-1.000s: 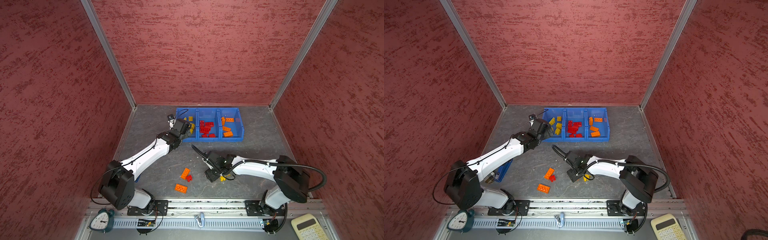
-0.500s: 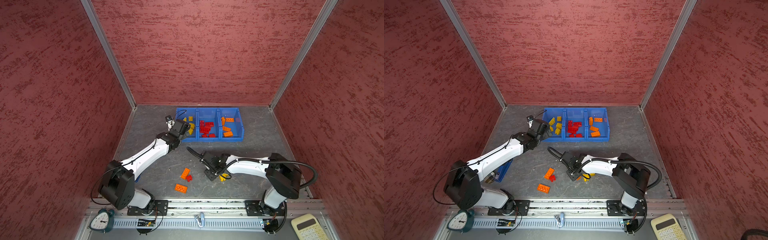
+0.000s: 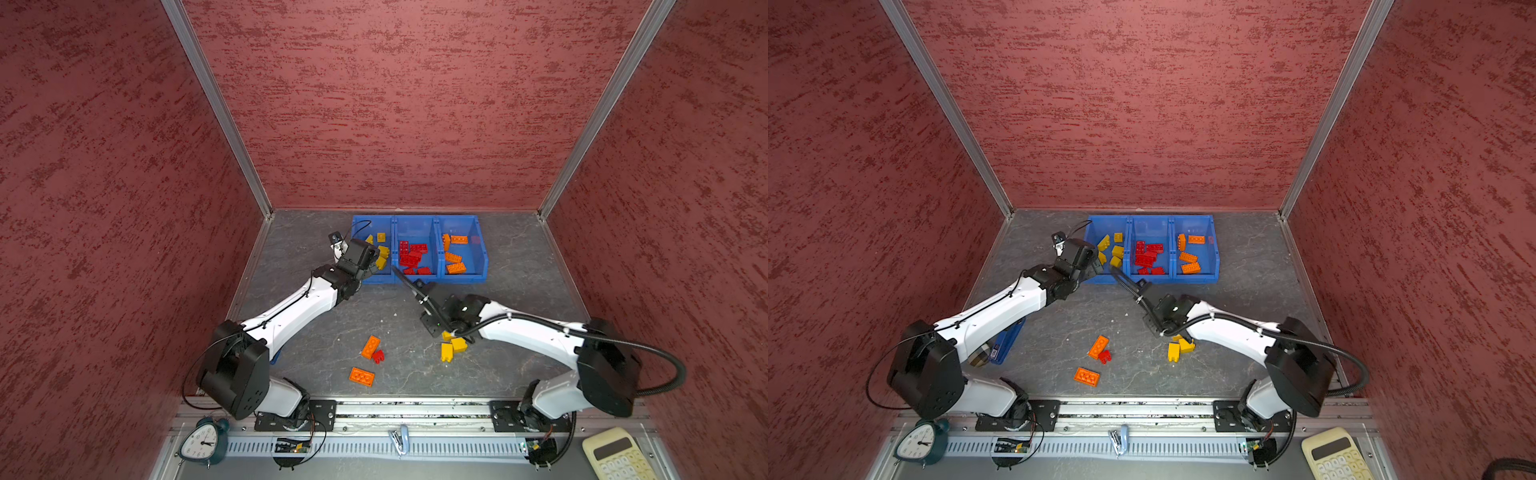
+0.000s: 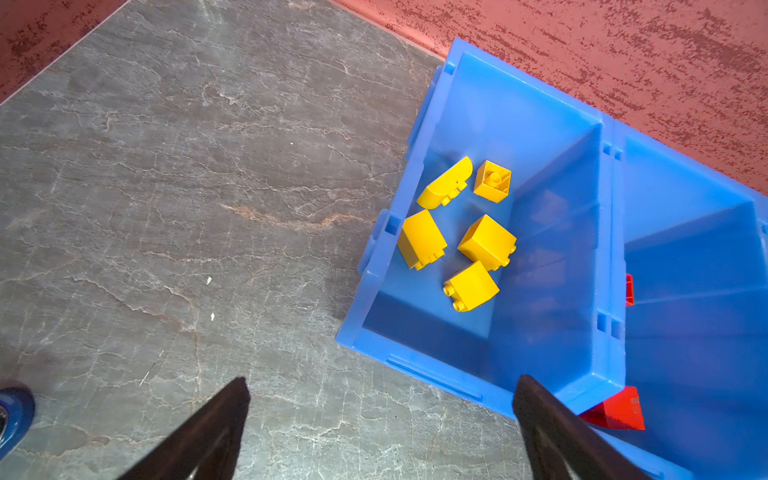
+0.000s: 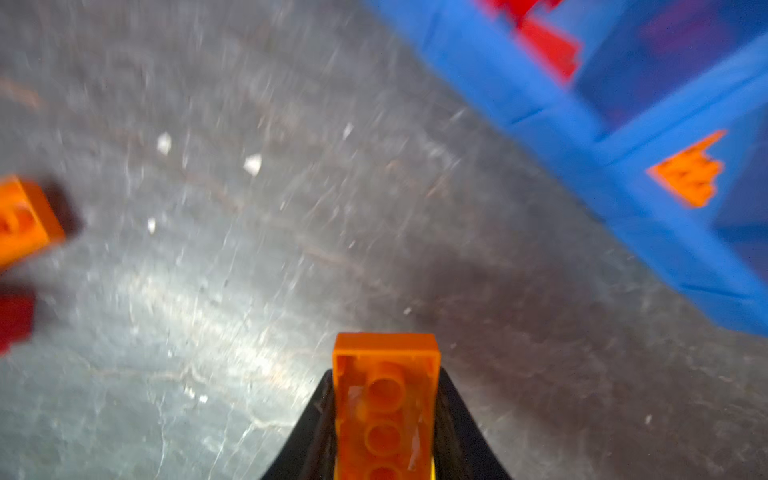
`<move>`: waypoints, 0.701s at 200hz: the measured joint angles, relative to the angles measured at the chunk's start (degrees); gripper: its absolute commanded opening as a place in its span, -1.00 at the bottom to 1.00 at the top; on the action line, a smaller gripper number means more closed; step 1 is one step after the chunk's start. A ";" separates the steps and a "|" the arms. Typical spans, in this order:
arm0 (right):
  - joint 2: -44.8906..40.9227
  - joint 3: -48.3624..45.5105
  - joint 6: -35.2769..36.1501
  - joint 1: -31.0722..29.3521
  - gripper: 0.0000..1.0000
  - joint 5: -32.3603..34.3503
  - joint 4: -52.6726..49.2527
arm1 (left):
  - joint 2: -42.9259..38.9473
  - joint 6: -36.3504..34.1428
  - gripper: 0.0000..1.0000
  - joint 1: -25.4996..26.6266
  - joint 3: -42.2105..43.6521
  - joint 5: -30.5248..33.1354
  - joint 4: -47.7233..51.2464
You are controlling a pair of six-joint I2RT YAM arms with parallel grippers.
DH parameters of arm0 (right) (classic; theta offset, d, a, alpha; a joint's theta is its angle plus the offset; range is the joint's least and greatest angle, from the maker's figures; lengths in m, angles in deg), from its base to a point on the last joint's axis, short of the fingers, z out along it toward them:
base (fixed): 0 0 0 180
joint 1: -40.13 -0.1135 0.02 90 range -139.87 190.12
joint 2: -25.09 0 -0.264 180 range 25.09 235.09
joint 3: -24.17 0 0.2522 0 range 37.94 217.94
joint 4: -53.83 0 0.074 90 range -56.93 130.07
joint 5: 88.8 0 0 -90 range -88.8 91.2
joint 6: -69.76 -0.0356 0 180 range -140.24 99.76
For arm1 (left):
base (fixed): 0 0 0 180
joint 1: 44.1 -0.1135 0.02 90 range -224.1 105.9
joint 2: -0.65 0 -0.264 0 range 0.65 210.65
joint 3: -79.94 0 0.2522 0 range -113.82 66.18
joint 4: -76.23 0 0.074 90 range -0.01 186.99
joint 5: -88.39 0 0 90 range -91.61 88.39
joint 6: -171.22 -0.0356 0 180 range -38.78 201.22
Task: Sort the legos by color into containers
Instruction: 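Drop the orange brick in the orange compartment while the left gripper lowers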
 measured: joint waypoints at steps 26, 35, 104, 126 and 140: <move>-3.21 -0.15 0.07 12.09 -0.55 -1.51 8.11 | 0.76 0.00 0.99 -0.04 0.00 -0.28 -0.02; -2.43 -0.11 -0.15 15.72 -0.55 -2.05 10.95 | 1.29 0.00 0.99 -0.04 -0.04 -0.46 0.07; 19.58 14.75 -0.98 28.35 -0.50 -1.66 19.28 | 2.67 0.42 0.99 -0.02 -1.20 -1.51 1.84; 25.59 21.09 -0.63 29.07 -0.37 -0.39 19.65 | 2.56 1.53 0.99 0.11 -1.20 -1.57 3.61; 28.06 24.04 -0.57 29.07 -0.20 -0.15 19.67 | 1.99 2.56 0.99 0.37 -1.11 -1.57 5.38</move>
